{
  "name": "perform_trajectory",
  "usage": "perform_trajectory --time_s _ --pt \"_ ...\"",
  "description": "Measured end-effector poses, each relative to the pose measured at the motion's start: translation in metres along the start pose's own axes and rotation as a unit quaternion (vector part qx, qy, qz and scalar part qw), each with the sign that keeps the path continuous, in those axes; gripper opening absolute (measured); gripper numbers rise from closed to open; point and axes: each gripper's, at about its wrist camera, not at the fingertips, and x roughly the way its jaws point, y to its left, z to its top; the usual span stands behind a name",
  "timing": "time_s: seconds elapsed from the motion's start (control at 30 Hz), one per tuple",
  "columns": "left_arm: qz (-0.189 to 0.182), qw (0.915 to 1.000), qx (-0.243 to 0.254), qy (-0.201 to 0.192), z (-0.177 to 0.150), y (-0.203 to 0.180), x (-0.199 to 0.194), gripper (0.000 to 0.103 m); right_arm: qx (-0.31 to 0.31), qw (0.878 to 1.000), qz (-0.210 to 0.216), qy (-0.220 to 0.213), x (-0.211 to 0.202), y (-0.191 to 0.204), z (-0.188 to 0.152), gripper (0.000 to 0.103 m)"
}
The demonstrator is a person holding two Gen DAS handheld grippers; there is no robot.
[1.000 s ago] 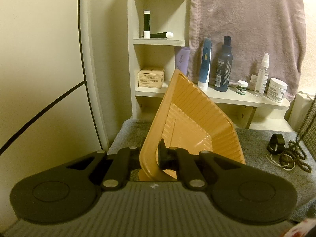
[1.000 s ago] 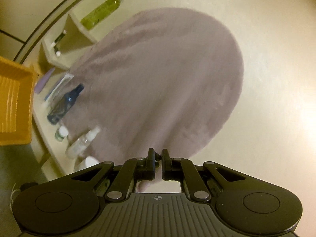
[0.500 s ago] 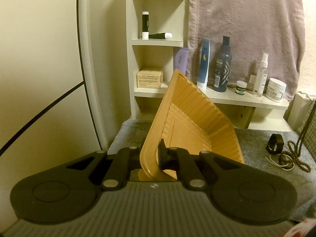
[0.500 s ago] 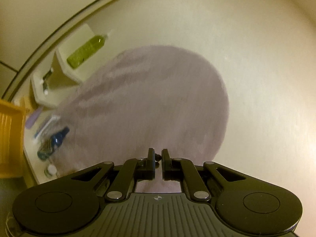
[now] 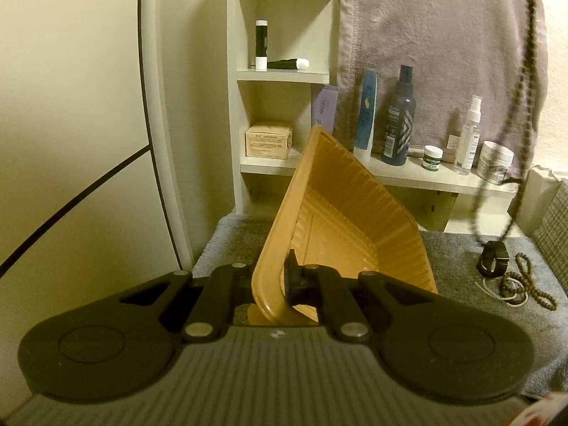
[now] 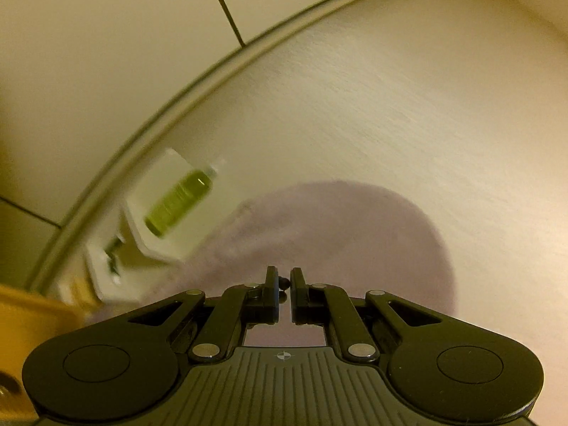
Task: Organize jewelry
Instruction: 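Lift the green bead necklace high with the right tool, then lower the green bead necklace into the tray and open the right tool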
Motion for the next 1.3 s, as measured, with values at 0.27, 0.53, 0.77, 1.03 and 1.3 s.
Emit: perform_trajectory --time_s 0.27,0.53,0.77,1.03,1.3 --pt "0.0 1.0 -0.002 0.001 -0.001 0.0 0.0 0.008 -0.007 0.996 0.091 -0.012 0.028 0.033 0.013 0.006" --pt "0.0 1.0 -0.004 0.001 0.0 0.001 -0.001 0.008 -0.04 0.989 0.144 0.008 0.057 0.086 -0.003 0.006" --pt "-0.001 1.0 -0.006 0.002 0.0 0.002 -0.001 0.008 -0.037 0.964 0.262 0.013 0.081 0.128 -0.018 0.006" --pt "-0.001 0.9999 -0.01 0.005 -0.001 0.005 0.001 0.008 -0.091 0.928 0.358 0.051 0.096 0.177 -0.056 0.006" --pt "-0.001 0.9999 -0.012 0.006 0.0 0.006 0.001 0.008 -0.094 0.908 0.393 0.109 0.109 0.209 -0.094 0.006"
